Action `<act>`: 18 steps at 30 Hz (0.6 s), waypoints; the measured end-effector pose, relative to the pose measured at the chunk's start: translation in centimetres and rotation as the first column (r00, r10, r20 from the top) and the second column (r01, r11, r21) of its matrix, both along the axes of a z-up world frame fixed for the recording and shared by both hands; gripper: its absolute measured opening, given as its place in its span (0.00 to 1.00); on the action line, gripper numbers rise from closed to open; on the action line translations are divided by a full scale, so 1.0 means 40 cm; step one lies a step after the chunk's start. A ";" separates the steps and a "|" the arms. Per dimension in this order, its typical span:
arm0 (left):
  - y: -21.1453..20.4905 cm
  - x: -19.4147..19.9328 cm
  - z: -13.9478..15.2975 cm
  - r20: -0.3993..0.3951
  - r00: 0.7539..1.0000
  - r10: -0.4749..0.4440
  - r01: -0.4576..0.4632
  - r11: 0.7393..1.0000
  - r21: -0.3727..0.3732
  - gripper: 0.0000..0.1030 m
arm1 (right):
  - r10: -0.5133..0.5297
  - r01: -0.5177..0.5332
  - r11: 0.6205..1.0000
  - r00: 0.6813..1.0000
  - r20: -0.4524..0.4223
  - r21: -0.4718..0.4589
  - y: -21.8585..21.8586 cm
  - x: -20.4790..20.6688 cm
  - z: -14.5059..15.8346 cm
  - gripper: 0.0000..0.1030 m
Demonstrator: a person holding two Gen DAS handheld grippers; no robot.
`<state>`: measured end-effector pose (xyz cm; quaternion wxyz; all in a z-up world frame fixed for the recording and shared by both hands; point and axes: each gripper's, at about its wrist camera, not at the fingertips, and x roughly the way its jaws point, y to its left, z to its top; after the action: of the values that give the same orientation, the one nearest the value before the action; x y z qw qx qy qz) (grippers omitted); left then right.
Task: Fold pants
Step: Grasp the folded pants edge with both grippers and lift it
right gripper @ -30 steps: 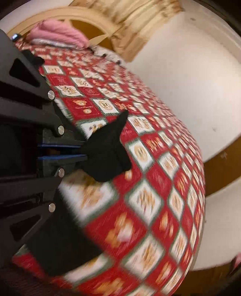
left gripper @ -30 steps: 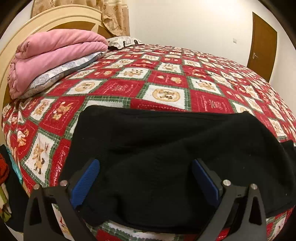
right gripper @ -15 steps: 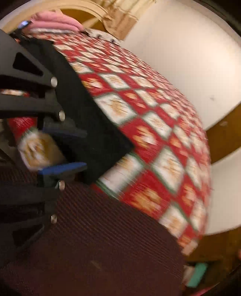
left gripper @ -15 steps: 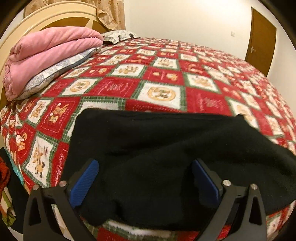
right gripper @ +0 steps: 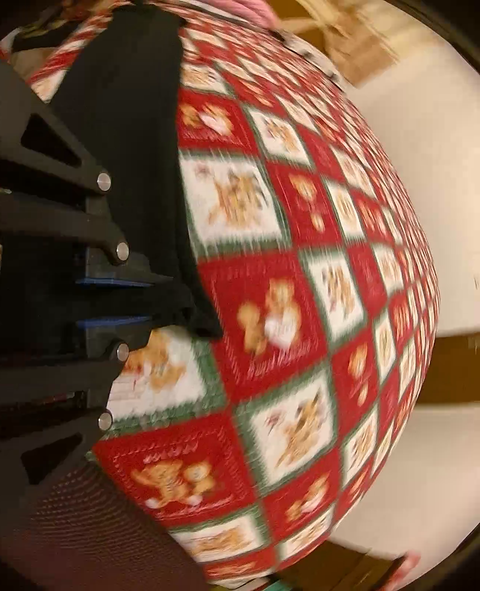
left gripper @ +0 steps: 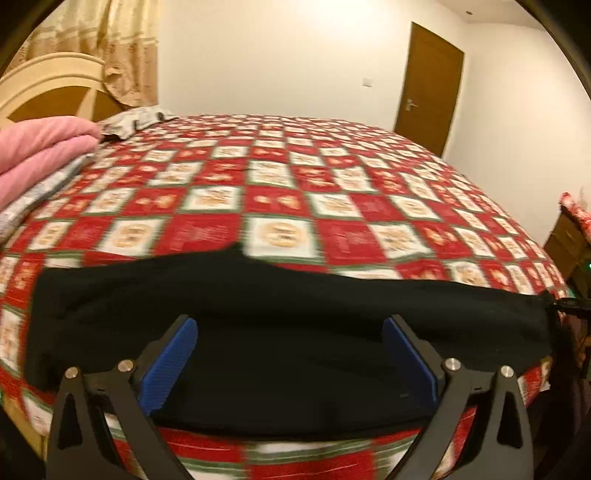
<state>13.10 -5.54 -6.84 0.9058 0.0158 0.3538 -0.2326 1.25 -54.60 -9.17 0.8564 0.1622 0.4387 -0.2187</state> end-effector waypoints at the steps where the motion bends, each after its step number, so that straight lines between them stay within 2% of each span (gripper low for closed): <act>1: -0.021 0.000 -0.015 -0.016 1.000 -0.003 0.003 1.000 0.007 0.99 | 0.010 -0.011 0.998 1.000 -0.007 -0.065 0.015 0.002 0.019 0.12; 3: -0.054 -0.002 -0.044 -0.063 0.998 -0.015 0.016 1.000 0.018 0.99 | 0.009 0.002 0.984 0.998 0.060 -0.178 0.032 -0.015 0.081 0.12; 5: -0.079 -0.011 -0.080 -0.112 0.994 -0.017 0.020 0.999 0.033 0.99 | -0.006 0.037 0.972 0.991 0.131 -0.232 0.031 -0.035 0.132 0.12; 6: -0.087 -0.016 -0.099 -0.141 0.990 -0.016 0.021 0.999 0.033 0.99 | -0.006 0.044 0.962 0.990 0.140 -0.270 0.032 -0.037 0.147 0.12; 7: -0.096 -0.032 -0.109 -0.130 0.992 -0.006 0.012 0.999 0.049 1.00 | -0.007 0.039 0.959 0.993 0.117 -0.280 0.030 -0.023 0.142 0.12; 8: -0.115 -0.049 -0.116 -0.086 0.996 -0.002 0.010 0.995 0.104 1.00 | -0.013 0.031 0.963 0.998 0.068 -0.269 0.019 -0.003 0.116 0.12; 10: -0.144 -0.079 -0.124 -0.041 0.999 -0.030 0.037 0.982 0.185 1.00 | -0.029 0.023 0.981 0.999 -0.027 -0.194 -0.019 0.040 0.043 0.13; 11: -0.149 -0.088 -0.123 -0.035 0.999 -0.042 0.048 0.981 0.188 1.00 | -0.038 0.028 0.989 0.997 -0.065 -0.144 -0.035 0.046 0.008 0.16; 13: -0.143 -0.094 -0.120 -0.053 0.997 -0.054 0.063 0.982 0.177 1.00 | -0.059 0.056 0.993 0.998 -0.028 -0.103 -0.059 0.029 -0.003 0.29; 14: -0.138 -0.095 -0.119 -0.059 0.996 -0.060 0.069 0.982 0.175 1.00 | -0.082 0.081 0.992 0.997 -0.013 -0.100 -0.071 0.016 0.010 0.47; 15: -0.132 -0.097 -0.117 -0.068 0.996 -0.066 0.077 0.982 0.173 1.00 | -0.118 0.119 0.987 0.993 0.017 -0.110 -0.080 -0.004 0.026 0.55; 17: -0.126 -0.107 -0.116 -0.081 0.992 -0.094 0.107 0.981 0.164 1.00 | -0.206 0.219 0.968 0.972 0.111 -0.121 -0.091 -0.059 0.067 0.56; 18: -0.123 -0.115 -0.114 -0.084 0.990 -0.118 0.130 0.978 0.161 1.00 | -0.269 0.289 0.950 0.950 0.161 -0.118 -0.092 -0.098 0.088 0.56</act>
<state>8.50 -10.46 -11.42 0.8714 0.1048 0.4035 -0.2586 -2.67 -58.28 -5.66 0.8554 0.1775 0.3322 -0.3556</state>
